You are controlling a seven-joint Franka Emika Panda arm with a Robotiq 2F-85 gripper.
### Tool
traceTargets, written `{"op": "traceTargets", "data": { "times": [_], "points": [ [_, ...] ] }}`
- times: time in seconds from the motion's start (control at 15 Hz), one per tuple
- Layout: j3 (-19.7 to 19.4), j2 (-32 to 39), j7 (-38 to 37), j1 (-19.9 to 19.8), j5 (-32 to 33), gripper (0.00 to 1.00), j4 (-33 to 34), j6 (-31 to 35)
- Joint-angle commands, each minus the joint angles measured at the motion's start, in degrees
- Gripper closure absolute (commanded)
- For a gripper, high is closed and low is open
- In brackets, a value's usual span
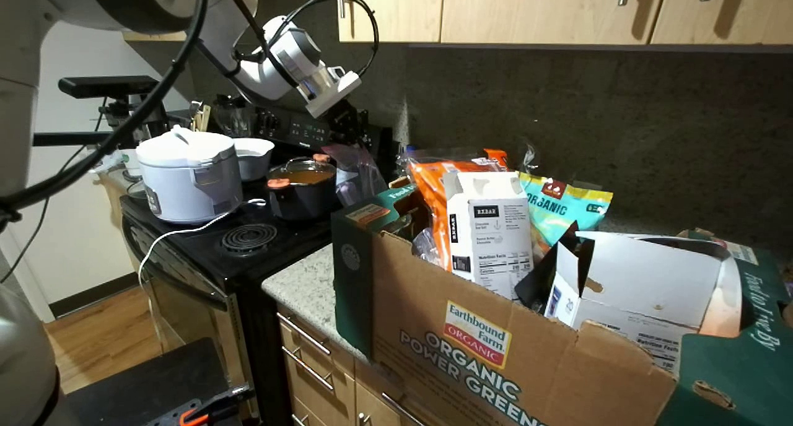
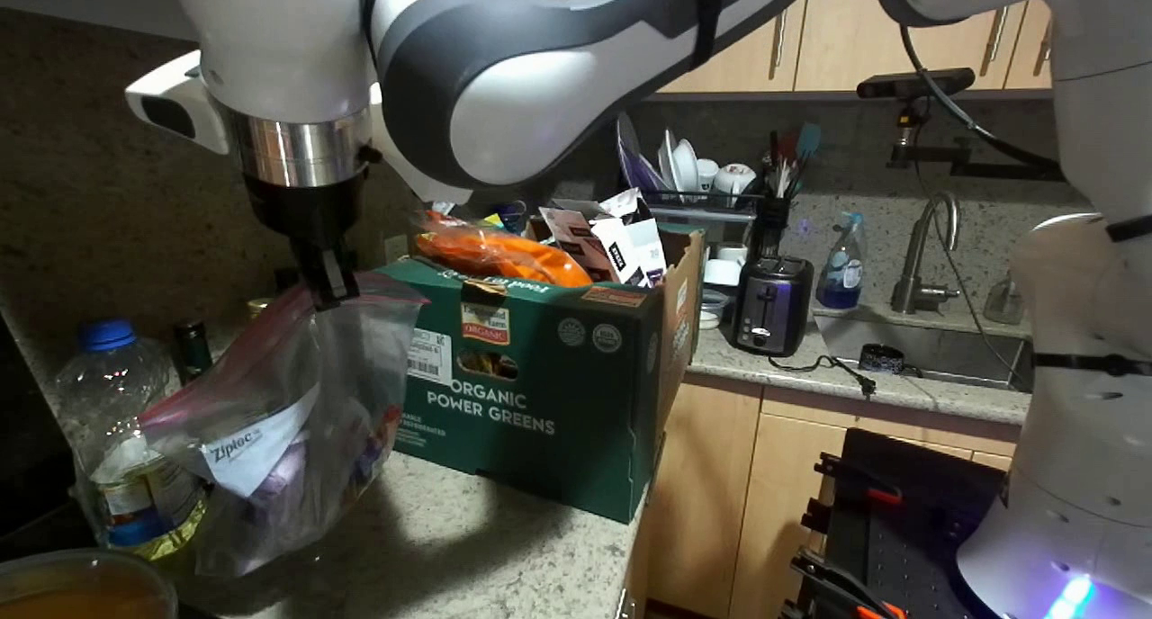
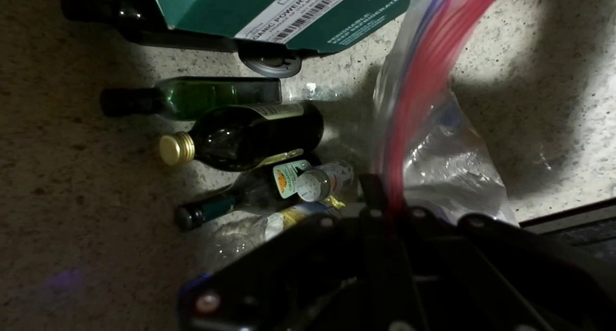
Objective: Put the Ziploc bag on the counter in the box
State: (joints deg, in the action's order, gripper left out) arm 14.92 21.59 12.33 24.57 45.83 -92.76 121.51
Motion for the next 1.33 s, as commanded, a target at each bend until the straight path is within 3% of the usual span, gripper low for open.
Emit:
{"op": "traceTargets", "data": {
  "times": [0.0,0.73,1.27],
  "points": [
    [0.25,-1.43,1.29,0.30,-0.20,0.99,2.11,-3.58],
    [2.42,-9.95,0.47,-0.18,-4.91,0.99,0.55,-9.36],
    [2.70,-13.79,0.24,-1.32,-12.30,0.99,1.12,-13.88]
  ]
}}
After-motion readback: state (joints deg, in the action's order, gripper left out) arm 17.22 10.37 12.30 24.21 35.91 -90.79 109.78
